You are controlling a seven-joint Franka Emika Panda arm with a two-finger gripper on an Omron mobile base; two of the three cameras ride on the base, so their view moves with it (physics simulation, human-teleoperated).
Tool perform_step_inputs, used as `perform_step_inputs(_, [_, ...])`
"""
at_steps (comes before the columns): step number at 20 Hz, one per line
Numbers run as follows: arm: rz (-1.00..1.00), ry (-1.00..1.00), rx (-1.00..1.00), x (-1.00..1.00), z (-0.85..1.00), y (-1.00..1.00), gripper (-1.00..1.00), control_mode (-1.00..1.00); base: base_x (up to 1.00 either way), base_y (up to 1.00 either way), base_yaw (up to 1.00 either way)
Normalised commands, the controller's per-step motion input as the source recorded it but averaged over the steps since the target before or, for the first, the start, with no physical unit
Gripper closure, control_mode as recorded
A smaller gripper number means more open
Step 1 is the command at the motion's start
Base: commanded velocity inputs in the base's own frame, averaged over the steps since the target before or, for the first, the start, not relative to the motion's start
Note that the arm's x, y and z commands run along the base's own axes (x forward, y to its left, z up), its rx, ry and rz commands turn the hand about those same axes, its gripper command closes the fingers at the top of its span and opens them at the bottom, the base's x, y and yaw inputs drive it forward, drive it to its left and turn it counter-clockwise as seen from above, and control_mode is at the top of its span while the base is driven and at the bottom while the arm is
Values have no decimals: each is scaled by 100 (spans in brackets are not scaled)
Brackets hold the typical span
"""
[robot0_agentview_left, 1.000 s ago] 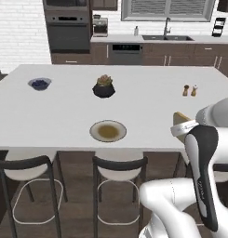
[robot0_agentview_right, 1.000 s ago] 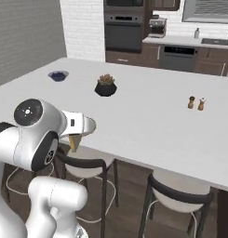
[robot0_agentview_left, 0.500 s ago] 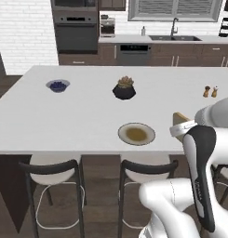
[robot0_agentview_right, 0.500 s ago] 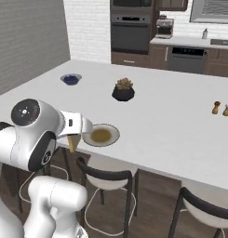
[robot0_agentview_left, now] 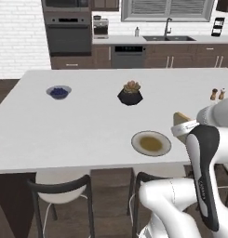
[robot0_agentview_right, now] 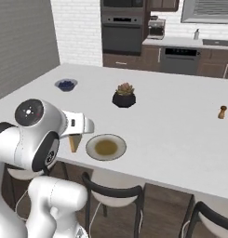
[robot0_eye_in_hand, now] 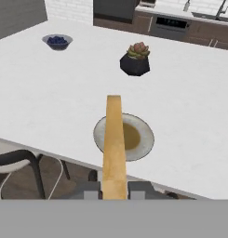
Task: Start the toaster. Once the lever pops up, take the bread to the plate on the dining counter.
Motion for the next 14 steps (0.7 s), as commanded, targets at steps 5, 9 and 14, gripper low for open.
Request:
perform_step_inputs(5, [0, 0, 0, 0, 0, 0, 100, 100, 57, 35, -15])
perform_step_inputs(9, [0, 0, 0, 0, 0, 0, 100, 100, 36, 0, -9])
perform_step_inputs(14, [0, 0, 0, 0, 0, 0, 100, 100, 14, 0, -6])
